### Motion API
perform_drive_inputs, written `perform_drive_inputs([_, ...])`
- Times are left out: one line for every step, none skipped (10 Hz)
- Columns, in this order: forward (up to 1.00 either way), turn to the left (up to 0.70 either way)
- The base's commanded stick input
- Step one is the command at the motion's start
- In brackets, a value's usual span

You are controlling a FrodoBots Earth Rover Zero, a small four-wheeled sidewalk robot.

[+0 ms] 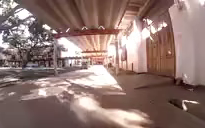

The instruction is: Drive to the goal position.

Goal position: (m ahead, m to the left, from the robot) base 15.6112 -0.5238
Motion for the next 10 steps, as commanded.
perform_drive_inputs([1.00,0.01])
perform_drive_inputs([1.00,0.01])
perform_drive_inputs([1.00,0.01])
perform_drive_inputs([1.00,0.01])
perform_drive_inputs([1.00,0.01])
perform_drive_inputs([1.00,0.27])
perform_drive_inputs([1.00,0.34])
perform_drive_inputs([1.00,0.41])
perform_drive_inputs([1.00,0.41])
perform_drive_inputs([1.00,0.41])
